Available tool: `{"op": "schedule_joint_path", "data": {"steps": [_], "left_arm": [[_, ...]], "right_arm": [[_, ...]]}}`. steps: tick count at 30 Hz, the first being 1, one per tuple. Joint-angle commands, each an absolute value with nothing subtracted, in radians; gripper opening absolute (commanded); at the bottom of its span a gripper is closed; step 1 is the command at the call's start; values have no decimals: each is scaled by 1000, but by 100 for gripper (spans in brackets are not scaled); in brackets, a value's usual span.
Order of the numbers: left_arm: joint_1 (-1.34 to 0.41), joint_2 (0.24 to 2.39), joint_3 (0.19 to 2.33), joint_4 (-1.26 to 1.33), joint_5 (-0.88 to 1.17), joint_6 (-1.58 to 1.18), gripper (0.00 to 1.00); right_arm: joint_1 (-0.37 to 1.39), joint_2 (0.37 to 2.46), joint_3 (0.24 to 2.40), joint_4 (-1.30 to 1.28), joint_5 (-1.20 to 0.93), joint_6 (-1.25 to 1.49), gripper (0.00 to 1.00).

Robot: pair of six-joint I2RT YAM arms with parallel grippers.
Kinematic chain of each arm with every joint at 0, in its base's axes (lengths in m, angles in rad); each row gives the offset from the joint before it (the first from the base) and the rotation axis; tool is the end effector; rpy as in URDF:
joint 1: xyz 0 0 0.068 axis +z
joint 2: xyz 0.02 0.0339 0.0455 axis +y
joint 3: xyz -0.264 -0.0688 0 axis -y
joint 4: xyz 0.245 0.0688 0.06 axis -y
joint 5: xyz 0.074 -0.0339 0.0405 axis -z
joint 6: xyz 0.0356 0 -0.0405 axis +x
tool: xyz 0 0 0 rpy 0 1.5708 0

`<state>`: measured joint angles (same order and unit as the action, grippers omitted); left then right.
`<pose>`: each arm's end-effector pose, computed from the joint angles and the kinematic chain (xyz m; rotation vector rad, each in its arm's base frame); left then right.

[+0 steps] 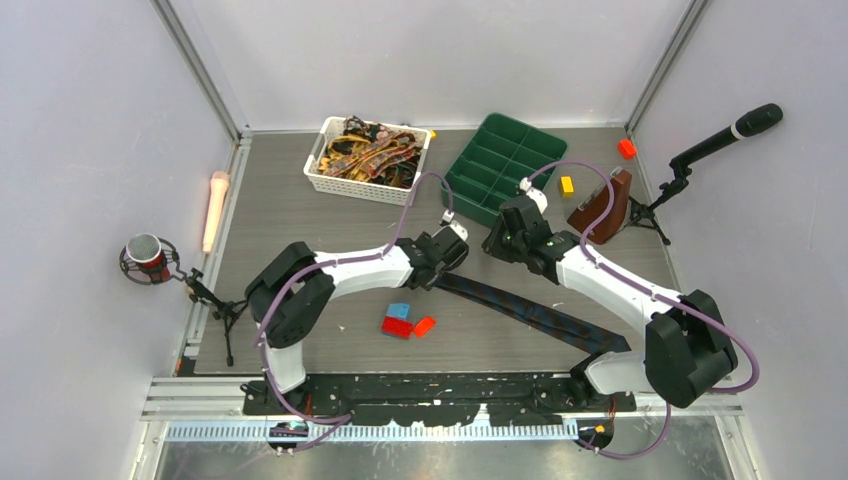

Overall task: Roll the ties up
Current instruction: Roll the tie at the center of the board.

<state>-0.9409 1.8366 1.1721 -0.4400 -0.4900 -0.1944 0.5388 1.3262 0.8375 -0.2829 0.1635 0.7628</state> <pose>0.2295 -0.2864 0.1702 0.7690 2.3686 0.2067 0.2423 0.1381 0.2315 0.3469 2.3496 0.4526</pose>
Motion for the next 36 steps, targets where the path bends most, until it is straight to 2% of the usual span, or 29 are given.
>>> {"op": "schedule_joint_path", "data": {"steps": [1,11,21,25,28,36], "left_arm": [[-917,1765,1161,-384,-400,-237,49],[-884,1699,1155,-373,-344,-252,52],[-829,1624,1123,-348,-321,-295,50],[-690,1530,1054,-276,-188,-369,50],[-591,1474,992,-215,-90,-414,54],[-400,1423,821,-10,180,-528,56]], "right_arm": [[535,1289,839,-232,175,767,27],[535,1288,834,-214,174,767,27],[535,1315,832,-151,101,765,27],[535,1377,844,-83,-52,792,28],[544,1429,850,2,-184,838,28],[613,1613,937,88,-298,910,29]]}}
